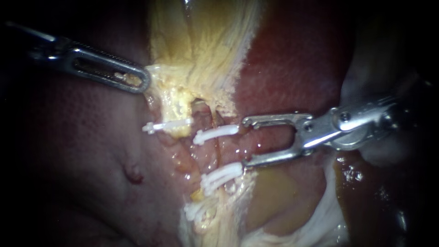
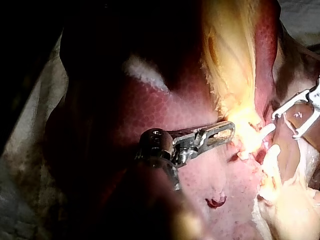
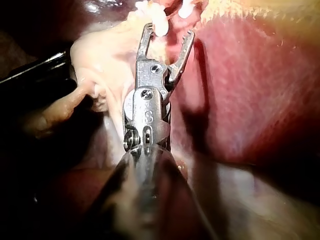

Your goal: Going back third clip right tube

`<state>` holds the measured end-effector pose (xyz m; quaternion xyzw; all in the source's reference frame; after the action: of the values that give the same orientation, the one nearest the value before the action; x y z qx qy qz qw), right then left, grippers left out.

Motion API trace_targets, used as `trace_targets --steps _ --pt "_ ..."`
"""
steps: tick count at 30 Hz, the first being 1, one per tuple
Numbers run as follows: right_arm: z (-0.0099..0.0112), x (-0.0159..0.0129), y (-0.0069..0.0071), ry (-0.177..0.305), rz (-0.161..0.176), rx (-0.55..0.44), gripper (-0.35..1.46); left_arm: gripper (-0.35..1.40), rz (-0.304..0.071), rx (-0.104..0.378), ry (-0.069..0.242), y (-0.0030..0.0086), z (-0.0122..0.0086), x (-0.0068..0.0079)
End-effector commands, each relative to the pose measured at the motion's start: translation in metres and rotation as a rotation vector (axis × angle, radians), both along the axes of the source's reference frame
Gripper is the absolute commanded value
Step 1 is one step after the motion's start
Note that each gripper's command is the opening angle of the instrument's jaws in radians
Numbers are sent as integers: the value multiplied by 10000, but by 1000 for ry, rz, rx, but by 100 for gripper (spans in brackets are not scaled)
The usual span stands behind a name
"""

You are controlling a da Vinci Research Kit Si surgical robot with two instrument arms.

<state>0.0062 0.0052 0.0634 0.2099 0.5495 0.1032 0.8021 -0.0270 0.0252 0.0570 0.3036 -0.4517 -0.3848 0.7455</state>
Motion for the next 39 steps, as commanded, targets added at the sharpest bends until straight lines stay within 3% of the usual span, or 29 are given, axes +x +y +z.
trace_targets --steps 1,9,16,22,30,39 --pt "-4 -6 2 0 0 1 50 -35 0 0 0 0 0 0" --pt "-20 -28 12 11 6 -10 50 -35 0 0 0 0 0 -1" --pt "-25 -30 11 17 8 -8 50 -35 -4 -4 4 -2 7 -8" --pt "-25 -31 10 17 8 -8 50 -35 5 -4 -1 -7 28 -36" --pt "-26 -33 10 16 9 -9 50 -35 38 -7 -13 -26 59 -70" --pt "-27 -34 9 16 9 -9 50 -35 44 -9 -16 -30 64 -78"
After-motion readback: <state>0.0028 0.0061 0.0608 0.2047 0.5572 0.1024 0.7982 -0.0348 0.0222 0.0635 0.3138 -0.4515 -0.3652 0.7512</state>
